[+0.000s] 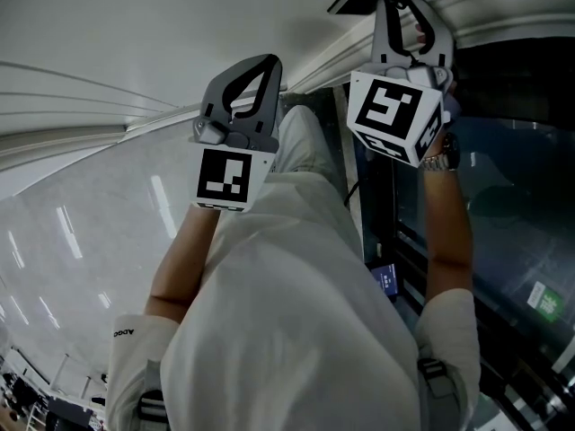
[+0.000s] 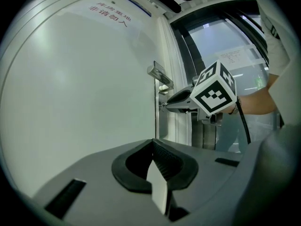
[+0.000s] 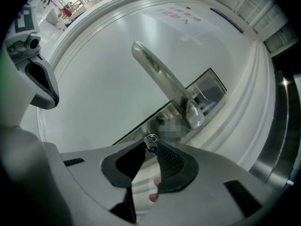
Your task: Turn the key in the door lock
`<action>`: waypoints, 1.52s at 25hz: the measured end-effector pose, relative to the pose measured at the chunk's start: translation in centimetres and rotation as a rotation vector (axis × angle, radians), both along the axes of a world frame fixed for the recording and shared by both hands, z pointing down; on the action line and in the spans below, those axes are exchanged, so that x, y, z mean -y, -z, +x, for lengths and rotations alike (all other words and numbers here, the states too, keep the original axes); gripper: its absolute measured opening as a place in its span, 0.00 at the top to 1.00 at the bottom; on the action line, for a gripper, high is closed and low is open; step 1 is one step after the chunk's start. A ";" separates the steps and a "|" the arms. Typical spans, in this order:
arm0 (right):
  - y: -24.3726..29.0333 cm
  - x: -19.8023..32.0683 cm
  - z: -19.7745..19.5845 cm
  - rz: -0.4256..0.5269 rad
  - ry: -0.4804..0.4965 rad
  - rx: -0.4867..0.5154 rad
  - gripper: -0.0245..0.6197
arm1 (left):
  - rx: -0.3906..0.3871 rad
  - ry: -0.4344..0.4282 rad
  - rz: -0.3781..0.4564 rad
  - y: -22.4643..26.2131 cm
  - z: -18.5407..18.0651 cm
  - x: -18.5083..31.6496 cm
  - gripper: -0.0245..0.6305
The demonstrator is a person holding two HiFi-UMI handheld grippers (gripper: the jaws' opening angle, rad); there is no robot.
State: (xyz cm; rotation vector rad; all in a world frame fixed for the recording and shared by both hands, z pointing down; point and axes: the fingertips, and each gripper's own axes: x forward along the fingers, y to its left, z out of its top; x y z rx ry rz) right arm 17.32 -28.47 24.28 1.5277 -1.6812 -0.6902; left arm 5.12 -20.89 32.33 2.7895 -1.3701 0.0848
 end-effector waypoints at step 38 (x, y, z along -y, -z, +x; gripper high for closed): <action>0.3 0.1 0.4 -0.068 0.006 0.464 0.95 | 0.003 0.009 -0.009 -0.2 -0.2 0.3 0.95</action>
